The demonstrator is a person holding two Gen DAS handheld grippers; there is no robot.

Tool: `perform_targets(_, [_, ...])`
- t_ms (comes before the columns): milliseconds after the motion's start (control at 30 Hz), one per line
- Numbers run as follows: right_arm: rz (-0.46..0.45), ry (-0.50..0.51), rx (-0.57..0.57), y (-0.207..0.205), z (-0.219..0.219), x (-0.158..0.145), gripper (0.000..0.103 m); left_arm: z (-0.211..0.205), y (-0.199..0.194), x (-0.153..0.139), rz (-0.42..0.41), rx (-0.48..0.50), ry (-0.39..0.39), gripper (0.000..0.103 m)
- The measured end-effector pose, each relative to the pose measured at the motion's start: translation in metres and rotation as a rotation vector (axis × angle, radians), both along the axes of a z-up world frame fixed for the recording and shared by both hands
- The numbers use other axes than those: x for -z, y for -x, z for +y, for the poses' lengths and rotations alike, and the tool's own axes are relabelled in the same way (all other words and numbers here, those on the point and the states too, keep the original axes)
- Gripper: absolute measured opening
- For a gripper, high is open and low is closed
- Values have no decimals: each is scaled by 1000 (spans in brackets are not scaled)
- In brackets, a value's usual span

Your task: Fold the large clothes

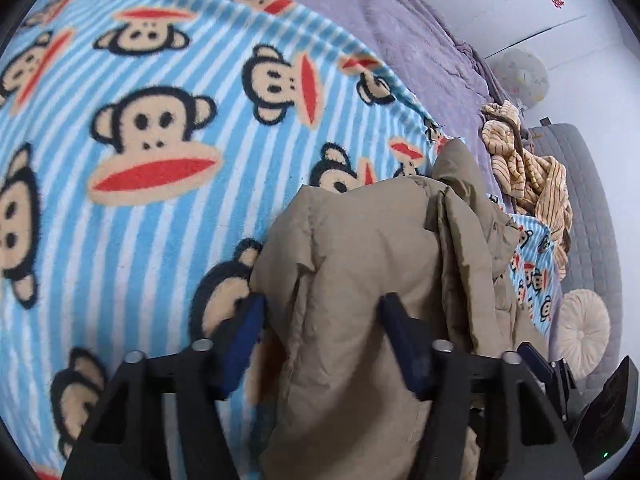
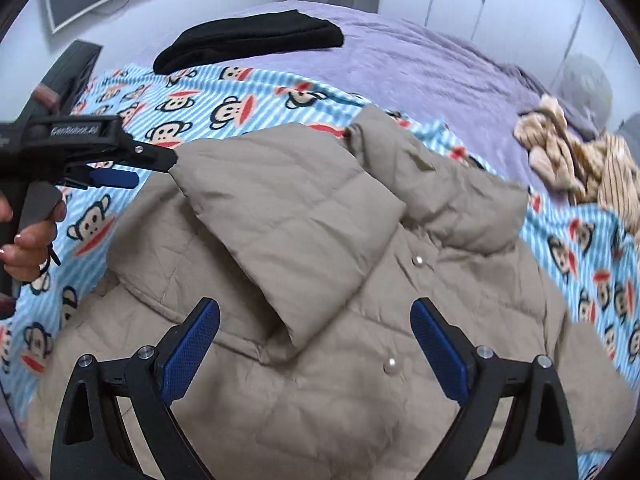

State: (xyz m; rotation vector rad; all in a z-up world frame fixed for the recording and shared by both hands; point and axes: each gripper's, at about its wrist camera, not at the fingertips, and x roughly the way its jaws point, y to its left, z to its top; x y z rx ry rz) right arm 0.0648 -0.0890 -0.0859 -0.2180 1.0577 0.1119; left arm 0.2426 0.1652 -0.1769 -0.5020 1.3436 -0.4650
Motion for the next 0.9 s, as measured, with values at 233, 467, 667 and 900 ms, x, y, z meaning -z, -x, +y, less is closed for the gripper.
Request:
perform_targets(233, [-39,69,49,-25,3,13,4,-55,17,-60,-355,109,-276,18])
perform_targets(467, [66,-567,595,14,-146,51,5,-71,15,-27,-364,152,-541,19])
perform_targets(667, [137,-929,781,41,-197,100,8,-61,19,-46,-403,99,-619,19])
perform_targets(900, [154,-780,735,71,-212,57,15,-33,42,-95,-422,61,-548,19])
